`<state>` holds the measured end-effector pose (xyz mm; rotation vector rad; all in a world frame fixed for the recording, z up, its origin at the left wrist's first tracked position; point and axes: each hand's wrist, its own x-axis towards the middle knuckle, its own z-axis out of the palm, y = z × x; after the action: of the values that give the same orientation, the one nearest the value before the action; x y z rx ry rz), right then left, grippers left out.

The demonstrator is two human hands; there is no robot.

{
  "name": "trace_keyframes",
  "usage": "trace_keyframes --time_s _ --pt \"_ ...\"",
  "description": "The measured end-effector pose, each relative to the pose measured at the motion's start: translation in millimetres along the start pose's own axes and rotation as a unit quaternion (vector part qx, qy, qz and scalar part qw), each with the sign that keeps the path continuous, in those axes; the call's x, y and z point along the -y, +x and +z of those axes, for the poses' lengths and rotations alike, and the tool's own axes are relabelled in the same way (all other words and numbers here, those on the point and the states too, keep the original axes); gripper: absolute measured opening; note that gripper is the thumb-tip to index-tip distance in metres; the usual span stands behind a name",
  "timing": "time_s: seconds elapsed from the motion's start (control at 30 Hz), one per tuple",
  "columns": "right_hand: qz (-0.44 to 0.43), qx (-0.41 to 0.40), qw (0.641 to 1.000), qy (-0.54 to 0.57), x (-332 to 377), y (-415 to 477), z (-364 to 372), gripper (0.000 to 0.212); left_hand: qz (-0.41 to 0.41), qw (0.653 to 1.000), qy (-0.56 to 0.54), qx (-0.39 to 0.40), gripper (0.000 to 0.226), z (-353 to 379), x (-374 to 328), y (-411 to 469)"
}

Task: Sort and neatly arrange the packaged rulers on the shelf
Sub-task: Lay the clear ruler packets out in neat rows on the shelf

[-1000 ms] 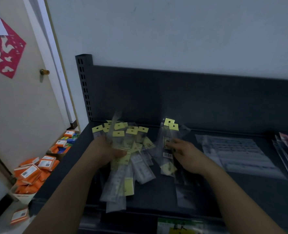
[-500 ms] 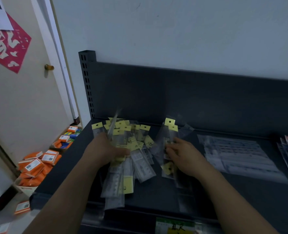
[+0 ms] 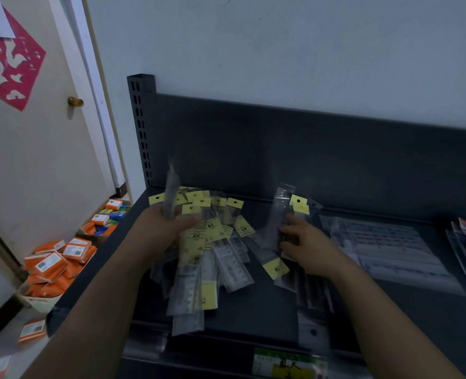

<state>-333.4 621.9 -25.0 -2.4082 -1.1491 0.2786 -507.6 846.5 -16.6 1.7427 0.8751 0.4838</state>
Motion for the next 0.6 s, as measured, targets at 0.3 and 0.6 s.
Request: trace_keyframes --time_s 0.3,0.6 --pt "-0.038 0.037 0.997 -0.058 8.5 4.7 5.0 0.042 0.010 0.997 -0.019 0.072 0.044 15.5 -12.2 -3.2" --pt "-0.009 -0.083 0.997 -0.006 -11.8 8.6 4.2 0.028 0.026 0.994 -0.036 0.095 0.037 20.2 -9.0 -2.1"
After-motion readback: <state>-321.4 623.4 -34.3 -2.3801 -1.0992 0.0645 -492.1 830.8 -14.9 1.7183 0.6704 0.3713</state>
